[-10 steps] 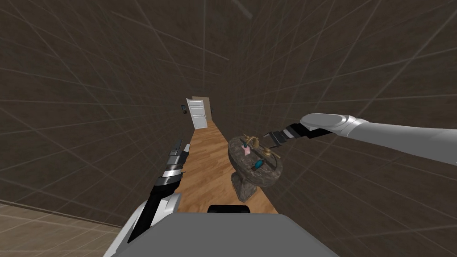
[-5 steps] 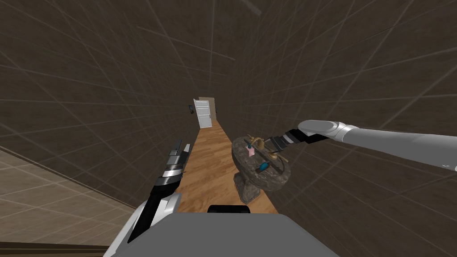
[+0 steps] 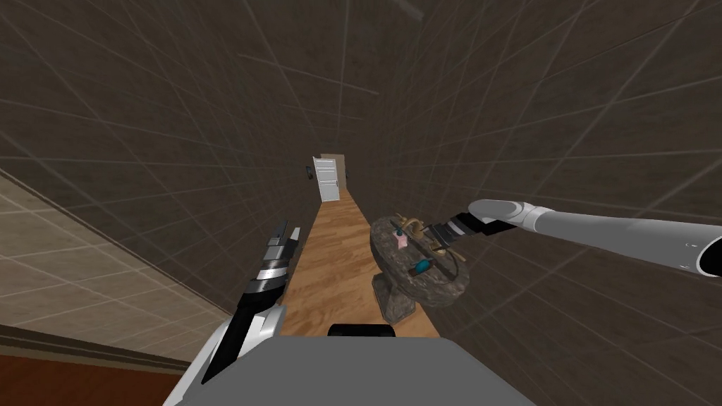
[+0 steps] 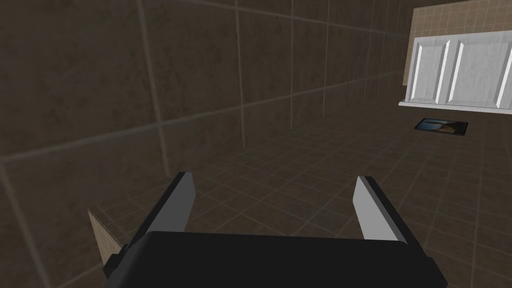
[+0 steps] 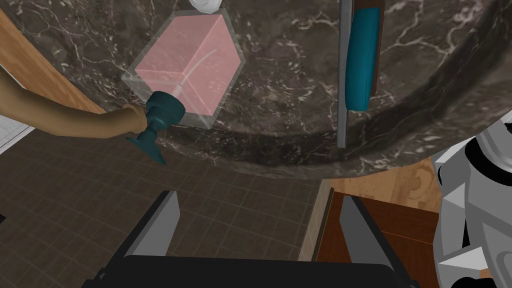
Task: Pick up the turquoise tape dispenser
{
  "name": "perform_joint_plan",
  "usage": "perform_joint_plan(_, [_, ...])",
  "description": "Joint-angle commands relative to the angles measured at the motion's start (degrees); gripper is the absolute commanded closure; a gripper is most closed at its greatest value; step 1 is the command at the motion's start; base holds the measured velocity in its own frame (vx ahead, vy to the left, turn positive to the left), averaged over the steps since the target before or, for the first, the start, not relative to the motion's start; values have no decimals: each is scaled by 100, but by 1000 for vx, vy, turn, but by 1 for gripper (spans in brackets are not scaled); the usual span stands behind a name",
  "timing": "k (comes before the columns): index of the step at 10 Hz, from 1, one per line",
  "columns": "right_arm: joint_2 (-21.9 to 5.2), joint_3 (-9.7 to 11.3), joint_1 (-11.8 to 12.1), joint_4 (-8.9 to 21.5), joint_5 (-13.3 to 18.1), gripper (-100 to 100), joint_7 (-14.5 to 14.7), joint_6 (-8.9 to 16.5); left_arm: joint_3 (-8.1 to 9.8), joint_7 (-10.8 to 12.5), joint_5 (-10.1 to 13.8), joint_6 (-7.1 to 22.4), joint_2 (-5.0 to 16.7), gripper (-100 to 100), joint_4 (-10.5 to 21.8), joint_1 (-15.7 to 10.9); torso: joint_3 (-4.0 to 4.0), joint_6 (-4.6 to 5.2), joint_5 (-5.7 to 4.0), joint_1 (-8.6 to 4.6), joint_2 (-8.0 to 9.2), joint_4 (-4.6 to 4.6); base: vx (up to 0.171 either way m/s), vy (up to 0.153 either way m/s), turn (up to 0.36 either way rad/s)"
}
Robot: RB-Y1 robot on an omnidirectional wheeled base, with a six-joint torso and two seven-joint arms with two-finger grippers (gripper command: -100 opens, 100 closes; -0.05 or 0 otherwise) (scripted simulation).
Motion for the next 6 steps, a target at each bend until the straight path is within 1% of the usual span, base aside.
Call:
perform_joint_plan(1, [32, 286, -4, 90, -52, -100, 108, 25, 0, 0, 0, 0, 0, 0, 0, 0, 0, 0, 0, 0, 0, 0, -10, 2, 140])
perform_joint_plan(2, [32, 349, -4, 90, -52, -100, 108, 25, 1, 0, 0, 0, 0, 0, 0, 1, 1, 8, -1, -3, 1, 1, -4, -1, -21])
perform_joint_plan(3, [107, 579, -15, 241, -140, -100, 264, 99, 1, 0, 0, 0, 0, 0, 0, 2, 2, 10, -1, -5, 2, 2, -10, 10, 240])
perform_joint_plan(4, [107, 749, -15, 241, -140, -100, 264, 99, 0, 0, 0, 0, 0, 0, 0, 0, 1, 1, 0, 0, 1, 1, -10, 1, 142])
perform_joint_plan(5, [180, 926, -24, 387, -225, -100, 412, 169, 1, 0, 0, 0, 0, 0, 0, 1, 2, 9, 0, -3, 2, 2, -12, 5, 224])
perform_joint_plan(6, [180, 1095, -24, 387, -225, -100, 412, 169, 0, 0, 0, 0, 0, 0, 0, 0, 1, 3, 0, -2, 1, 1, -10, 0, 109])
